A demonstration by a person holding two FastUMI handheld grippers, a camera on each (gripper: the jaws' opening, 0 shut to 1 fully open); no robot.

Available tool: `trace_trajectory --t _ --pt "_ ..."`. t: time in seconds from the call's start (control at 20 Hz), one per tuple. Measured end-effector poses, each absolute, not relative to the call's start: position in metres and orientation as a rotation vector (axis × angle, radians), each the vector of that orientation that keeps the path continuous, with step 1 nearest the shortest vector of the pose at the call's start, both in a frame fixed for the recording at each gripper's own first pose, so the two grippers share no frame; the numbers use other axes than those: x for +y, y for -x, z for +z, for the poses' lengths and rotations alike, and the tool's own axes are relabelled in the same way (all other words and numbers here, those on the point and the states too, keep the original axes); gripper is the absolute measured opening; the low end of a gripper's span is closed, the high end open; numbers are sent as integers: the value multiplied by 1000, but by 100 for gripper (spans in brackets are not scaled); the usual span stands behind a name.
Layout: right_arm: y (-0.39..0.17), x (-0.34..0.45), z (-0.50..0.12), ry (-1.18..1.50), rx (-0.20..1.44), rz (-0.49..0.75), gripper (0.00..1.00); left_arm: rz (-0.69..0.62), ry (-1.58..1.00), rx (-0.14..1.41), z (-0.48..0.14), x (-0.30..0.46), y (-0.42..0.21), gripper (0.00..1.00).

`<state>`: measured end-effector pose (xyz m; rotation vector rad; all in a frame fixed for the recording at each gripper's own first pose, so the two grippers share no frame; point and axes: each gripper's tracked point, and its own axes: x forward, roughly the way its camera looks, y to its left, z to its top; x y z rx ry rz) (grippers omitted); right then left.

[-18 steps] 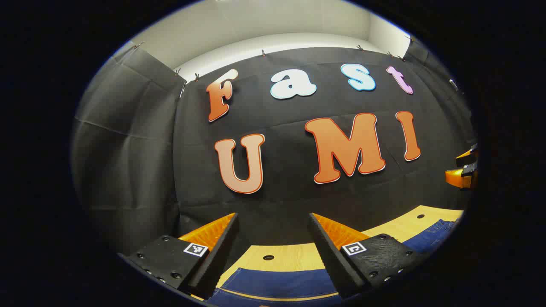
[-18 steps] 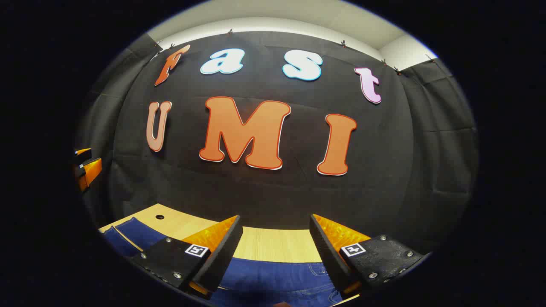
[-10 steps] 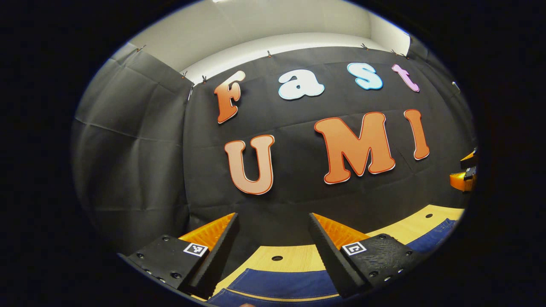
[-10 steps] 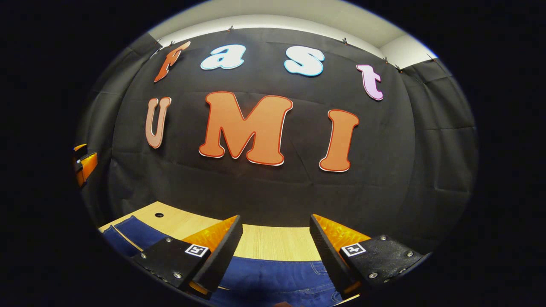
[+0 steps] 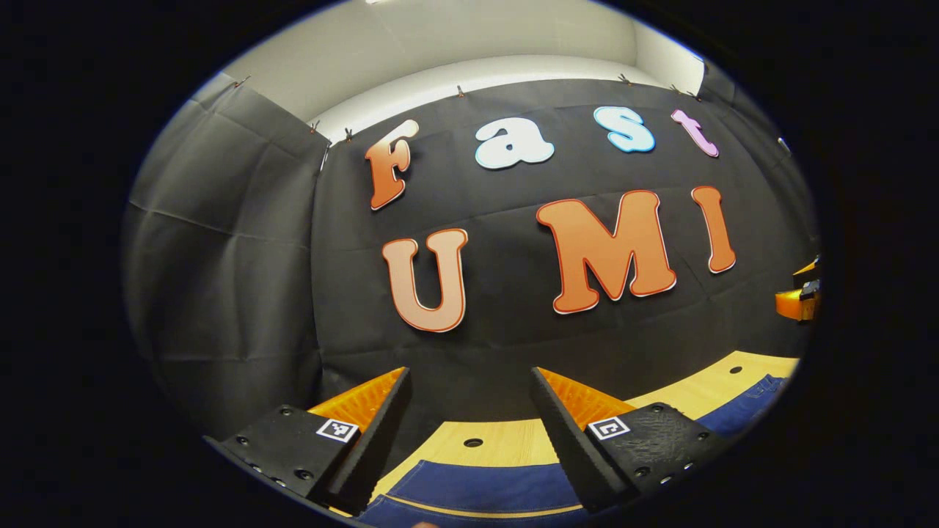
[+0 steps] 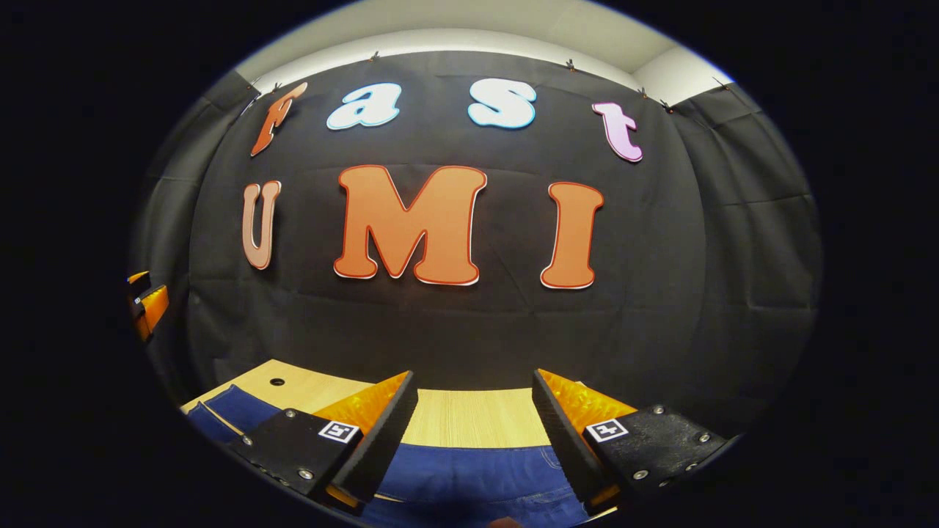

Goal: Grasp the waist and the cuffs of the jeans and fold them to make the two legs overlap; first hold the waist and fold one-third of the jeans toward the cuffs, then hold the cuffs and fold the remaining one-third in the same direction to finish folding.

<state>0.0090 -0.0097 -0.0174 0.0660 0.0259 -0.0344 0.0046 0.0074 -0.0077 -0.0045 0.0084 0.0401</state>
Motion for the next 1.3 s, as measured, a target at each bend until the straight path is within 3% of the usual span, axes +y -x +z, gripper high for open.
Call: trace_trajectory --t 0.55,0.95,1.3 --pt "-1 -48 -54 -64 153 -60 97 76 66 180 -66 43 6 98" --pt "6 -95 -121 -199 366 -103 100 177 314 453 -162 103 33 99" --pt "18 -112 -167 -402 523 -129 96 296 585 668 -243 146 71 97"
